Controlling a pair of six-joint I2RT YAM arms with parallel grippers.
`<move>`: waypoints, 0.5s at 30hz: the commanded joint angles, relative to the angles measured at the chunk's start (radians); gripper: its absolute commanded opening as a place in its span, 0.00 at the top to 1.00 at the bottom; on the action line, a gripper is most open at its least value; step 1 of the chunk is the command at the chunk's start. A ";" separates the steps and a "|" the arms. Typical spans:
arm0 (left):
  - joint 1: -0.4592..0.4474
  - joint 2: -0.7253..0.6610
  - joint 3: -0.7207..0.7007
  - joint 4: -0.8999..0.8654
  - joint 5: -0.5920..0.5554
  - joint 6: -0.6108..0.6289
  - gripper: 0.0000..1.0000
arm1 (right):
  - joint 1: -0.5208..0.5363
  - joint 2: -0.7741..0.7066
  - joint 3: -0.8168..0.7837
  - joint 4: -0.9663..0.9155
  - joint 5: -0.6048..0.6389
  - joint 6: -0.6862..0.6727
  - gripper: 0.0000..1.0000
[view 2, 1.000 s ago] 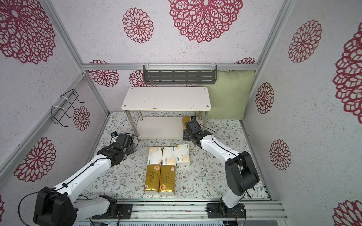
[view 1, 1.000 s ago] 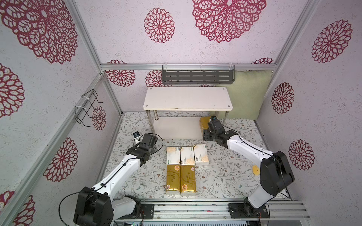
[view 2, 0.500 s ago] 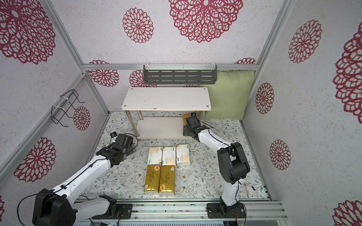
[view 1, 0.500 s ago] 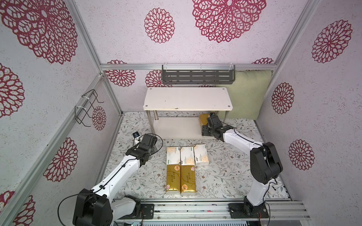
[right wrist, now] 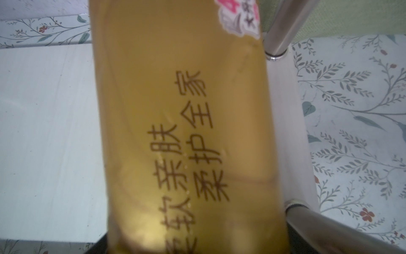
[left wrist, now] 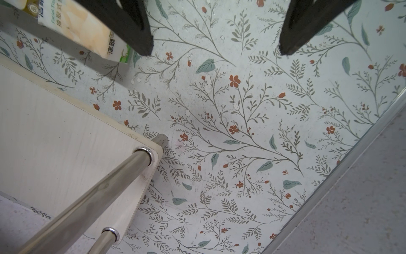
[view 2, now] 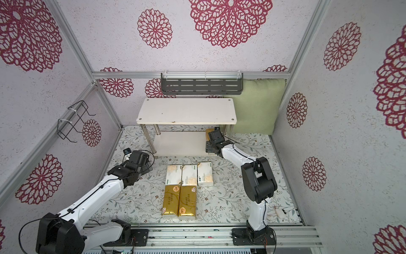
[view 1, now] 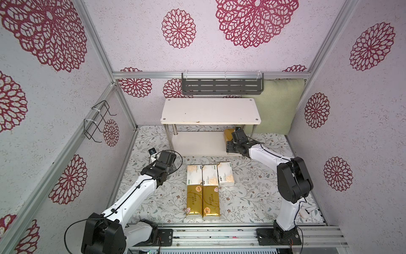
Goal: Place the tissue boxes on the shelf by color
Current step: Place a box of tissues on the shelf.
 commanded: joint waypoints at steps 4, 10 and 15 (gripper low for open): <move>-0.010 -0.017 0.005 -0.002 -0.014 0.010 0.03 | -0.011 0.013 0.050 0.032 0.029 0.031 0.24; -0.011 -0.022 0.000 -0.002 -0.017 0.012 0.02 | -0.018 0.038 0.069 0.021 0.035 0.041 0.23; -0.011 -0.030 -0.008 -0.001 -0.020 0.012 0.03 | -0.023 0.053 0.075 0.018 0.038 0.044 0.22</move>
